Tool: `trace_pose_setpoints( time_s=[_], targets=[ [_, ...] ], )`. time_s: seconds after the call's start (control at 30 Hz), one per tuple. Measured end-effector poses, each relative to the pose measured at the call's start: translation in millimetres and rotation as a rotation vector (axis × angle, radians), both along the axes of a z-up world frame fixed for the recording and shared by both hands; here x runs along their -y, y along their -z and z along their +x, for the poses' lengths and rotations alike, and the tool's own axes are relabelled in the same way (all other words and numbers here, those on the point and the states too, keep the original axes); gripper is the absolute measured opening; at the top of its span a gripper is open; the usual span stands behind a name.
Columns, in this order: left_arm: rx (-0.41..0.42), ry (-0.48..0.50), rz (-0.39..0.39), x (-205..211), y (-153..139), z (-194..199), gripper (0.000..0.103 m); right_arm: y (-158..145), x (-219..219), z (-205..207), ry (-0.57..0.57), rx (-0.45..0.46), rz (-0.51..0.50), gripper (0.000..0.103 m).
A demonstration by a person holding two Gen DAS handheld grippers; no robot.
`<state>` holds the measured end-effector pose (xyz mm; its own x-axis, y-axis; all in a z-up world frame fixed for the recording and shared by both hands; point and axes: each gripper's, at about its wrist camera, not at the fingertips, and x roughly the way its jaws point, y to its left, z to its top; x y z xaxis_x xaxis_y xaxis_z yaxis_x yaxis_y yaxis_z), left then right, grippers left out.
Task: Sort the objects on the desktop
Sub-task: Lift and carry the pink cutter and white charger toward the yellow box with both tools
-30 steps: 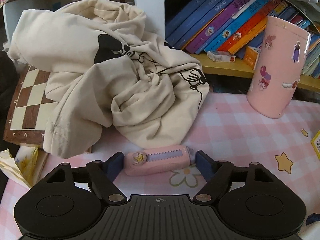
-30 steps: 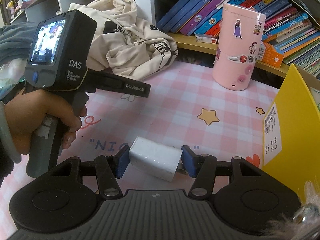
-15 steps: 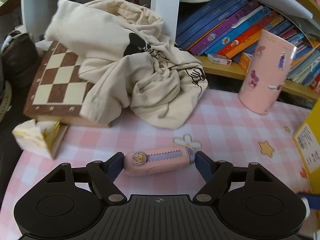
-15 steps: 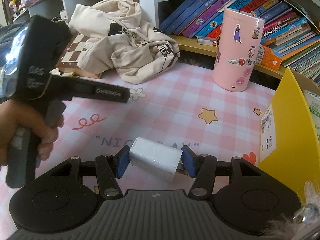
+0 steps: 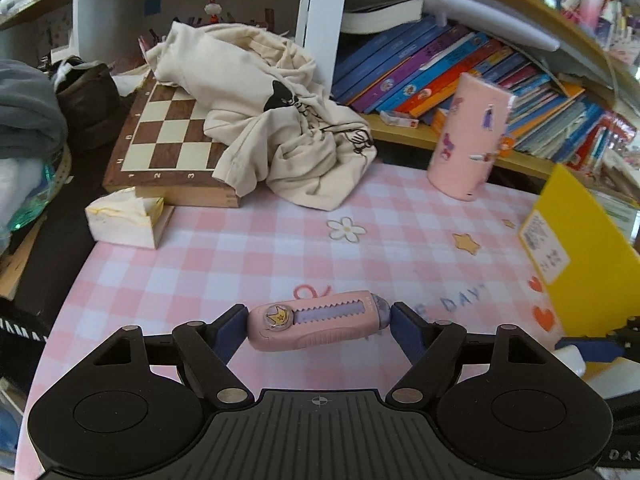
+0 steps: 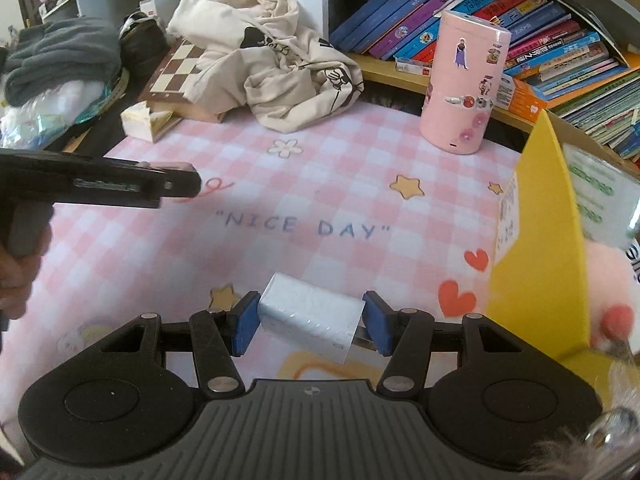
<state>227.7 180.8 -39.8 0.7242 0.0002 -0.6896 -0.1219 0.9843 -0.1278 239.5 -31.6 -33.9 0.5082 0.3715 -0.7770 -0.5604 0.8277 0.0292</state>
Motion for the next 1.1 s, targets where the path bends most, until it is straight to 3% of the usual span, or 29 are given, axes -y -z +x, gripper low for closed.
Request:
trace_pose_setpoints(
  time_s=[0.6, 1.1],
  targets=[
    [0.108, 0.100, -0.084, 21, -48, -84, 0.078, -23, 34, -74, 0.125, -0.003, 0.045, 0.053],
    [0.093, 0.246, -0.120, 57, -43, -116, 0.078, -23, 57, -116, 0.222, -0.008, 0.021, 0.053]
  ],
)
